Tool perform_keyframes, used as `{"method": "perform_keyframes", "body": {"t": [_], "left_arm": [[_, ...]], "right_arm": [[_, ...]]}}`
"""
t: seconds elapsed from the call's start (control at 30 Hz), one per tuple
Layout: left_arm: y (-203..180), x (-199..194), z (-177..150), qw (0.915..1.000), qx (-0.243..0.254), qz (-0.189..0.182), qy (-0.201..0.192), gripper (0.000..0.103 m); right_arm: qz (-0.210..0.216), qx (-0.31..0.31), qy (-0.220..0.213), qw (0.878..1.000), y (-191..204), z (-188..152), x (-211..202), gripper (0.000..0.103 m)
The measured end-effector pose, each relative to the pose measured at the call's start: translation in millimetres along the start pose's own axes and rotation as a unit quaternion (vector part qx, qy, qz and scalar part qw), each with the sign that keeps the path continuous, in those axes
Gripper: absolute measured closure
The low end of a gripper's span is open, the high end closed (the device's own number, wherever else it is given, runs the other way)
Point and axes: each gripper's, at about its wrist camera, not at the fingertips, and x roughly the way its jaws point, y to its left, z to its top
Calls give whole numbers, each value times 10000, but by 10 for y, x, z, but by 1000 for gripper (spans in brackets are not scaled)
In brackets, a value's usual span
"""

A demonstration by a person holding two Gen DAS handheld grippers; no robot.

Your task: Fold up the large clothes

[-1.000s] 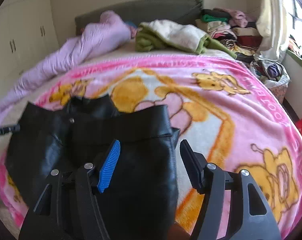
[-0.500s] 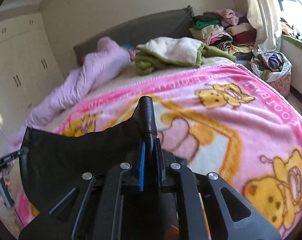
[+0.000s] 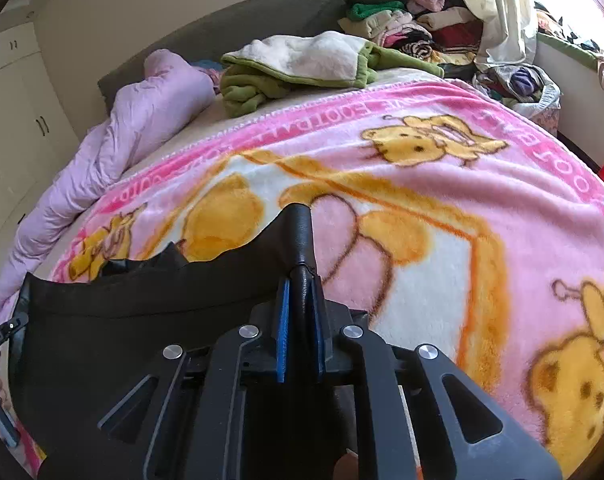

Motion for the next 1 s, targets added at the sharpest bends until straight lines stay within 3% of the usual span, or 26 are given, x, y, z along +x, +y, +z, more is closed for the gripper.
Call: {"method": "perform_keyframes", "body": {"t": [0.37, 0.6, 0.73, 0.83, 1.0], "left_arm": [[19, 65, -30, 9999, 49, 139, 30, 91], [-7, -5, -9, 9996, 121, 259, -4, 84], [-19, -108, 6, 9996, 117, 258, -91, 65], [-14, -240, 15, 9994, 51, 251, -250, 33], [73, -476, -15, 9988, -169, 186, -418, 14]], "right_arm": [[-142, 29, 86, 9999, -25, -14, 36, 85], [-312, 3, 52, 9995, -26, -24, -36, 57], [-369, -2, -66, 9993, -49, -88, -175, 47], [-289, 60, -102, 9995, -92, -143, -315, 41], [-135, 168, -164, 9996, -177, -274, -628, 27]]}}
